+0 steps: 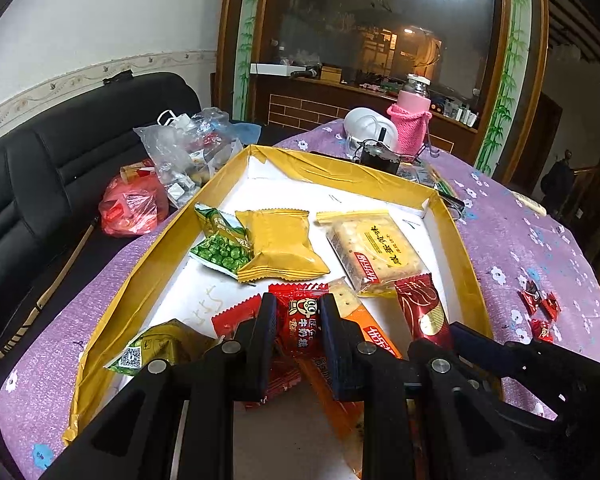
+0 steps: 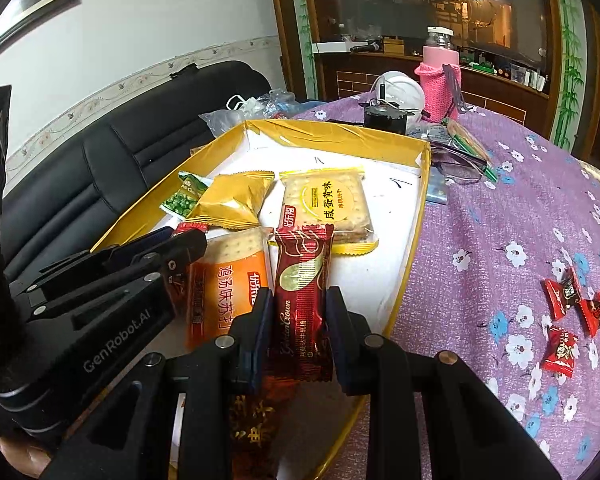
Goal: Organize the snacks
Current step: 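Lower both grippers into the tray and open them to release the snacks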
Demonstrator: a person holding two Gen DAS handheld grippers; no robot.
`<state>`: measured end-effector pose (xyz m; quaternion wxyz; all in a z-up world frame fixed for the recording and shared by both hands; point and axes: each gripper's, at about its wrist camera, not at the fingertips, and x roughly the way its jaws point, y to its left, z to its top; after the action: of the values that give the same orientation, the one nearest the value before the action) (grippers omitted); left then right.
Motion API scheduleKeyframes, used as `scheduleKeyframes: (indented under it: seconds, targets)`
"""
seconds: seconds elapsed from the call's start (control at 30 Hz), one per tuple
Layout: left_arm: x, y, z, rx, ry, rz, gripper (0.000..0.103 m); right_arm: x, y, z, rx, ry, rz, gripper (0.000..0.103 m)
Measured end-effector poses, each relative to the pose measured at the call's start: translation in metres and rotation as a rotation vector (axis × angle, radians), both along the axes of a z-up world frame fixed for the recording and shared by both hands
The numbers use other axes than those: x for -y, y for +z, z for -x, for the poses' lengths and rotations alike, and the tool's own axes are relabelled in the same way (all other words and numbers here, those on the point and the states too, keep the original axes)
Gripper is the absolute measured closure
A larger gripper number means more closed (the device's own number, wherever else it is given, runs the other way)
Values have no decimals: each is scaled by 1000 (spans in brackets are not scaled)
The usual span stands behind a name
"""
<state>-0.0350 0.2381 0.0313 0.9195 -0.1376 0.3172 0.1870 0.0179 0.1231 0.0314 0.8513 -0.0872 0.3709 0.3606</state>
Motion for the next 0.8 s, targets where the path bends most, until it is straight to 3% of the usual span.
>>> scheduleKeyframes:
  seconds: [0.8]
  targets:
    - [7,8,4,45,-18,-30,80,-5,-1,3,61,-8,39,77]
